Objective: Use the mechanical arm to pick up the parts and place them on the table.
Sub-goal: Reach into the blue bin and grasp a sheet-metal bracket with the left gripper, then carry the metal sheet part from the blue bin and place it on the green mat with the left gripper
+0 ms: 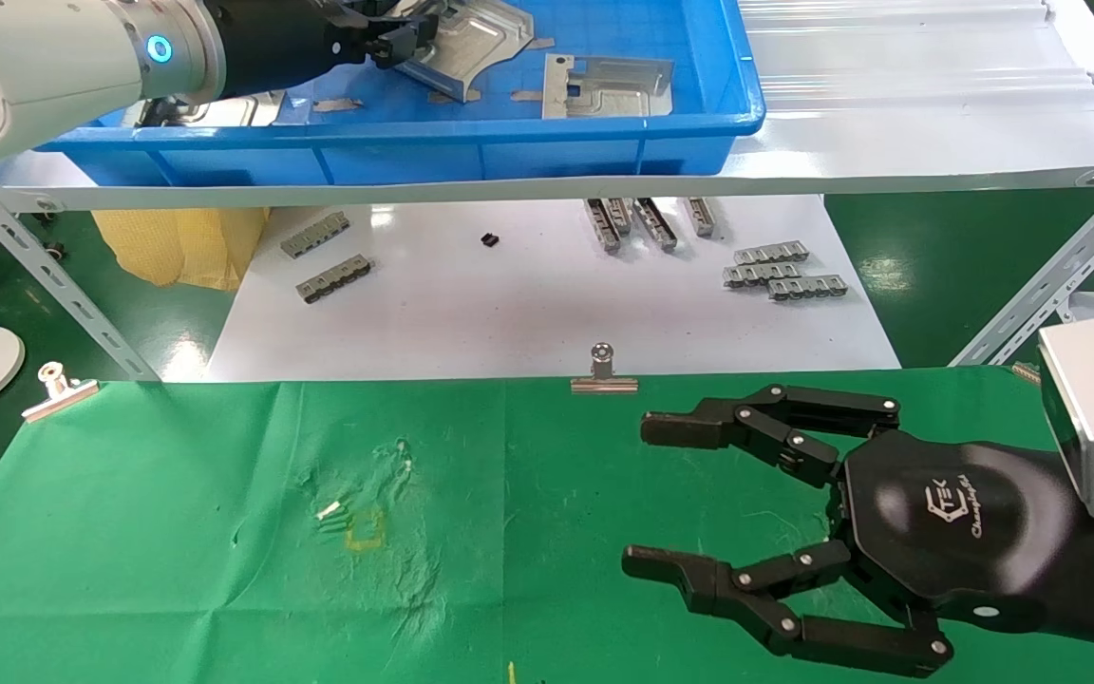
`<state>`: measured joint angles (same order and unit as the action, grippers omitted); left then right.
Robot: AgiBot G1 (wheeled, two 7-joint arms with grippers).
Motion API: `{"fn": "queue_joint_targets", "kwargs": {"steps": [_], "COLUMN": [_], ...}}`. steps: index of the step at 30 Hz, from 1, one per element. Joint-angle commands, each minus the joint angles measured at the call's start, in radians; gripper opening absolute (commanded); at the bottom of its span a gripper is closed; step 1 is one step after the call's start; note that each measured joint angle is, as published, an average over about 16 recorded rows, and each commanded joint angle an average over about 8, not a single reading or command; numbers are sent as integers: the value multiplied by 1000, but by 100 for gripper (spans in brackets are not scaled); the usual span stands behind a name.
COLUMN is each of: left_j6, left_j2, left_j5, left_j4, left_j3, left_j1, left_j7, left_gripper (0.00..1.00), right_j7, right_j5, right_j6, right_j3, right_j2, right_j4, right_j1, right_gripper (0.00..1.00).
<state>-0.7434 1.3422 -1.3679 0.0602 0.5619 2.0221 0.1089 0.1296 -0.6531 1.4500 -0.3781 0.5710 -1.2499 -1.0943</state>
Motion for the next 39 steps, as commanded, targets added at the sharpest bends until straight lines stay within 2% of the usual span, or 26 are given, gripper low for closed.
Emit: {"fn": "queue_joint_targets", "kwargs": {"steps": [1, 9, 14, 21, 31, 34, 39], "left_j6": [4, -5, -80, -306, -765, -840, -866], "left_j2": [0, -15, -57, -157, -334, -380, -474], "left_j5": [3, 27, 59, 103, 166, 187, 267], "left_j4": [0, 3, 15, 40, 93, 128, 285], "left_j3": [-1, -15, -36, -63, -90, -90, -64], "left_j1": [-2, 6, 23, 31, -5, -38, -141], "left_j7": [-3, -25, -59, -136, -288, -331, -372], "left_gripper": [0, 0, 0, 0, 0, 0, 0], "right_j7": [0, 0, 0, 0, 0, 0, 0], "right_j5": [0, 0, 0, 0, 0, 0, 0], "right_j6": [0, 0, 0, 0, 0, 0, 0], "right_j3": [0, 0, 0, 0, 0, 0, 0], "right_j2": [0, 0, 0, 0, 0, 0, 0], "right_j4": [0, 0, 0, 0, 0, 0, 0], "right_j1": [0, 0, 0, 0, 0, 0, 0], "right_gripper": [100, 100, 100, 100, 100, 100, 100]}}
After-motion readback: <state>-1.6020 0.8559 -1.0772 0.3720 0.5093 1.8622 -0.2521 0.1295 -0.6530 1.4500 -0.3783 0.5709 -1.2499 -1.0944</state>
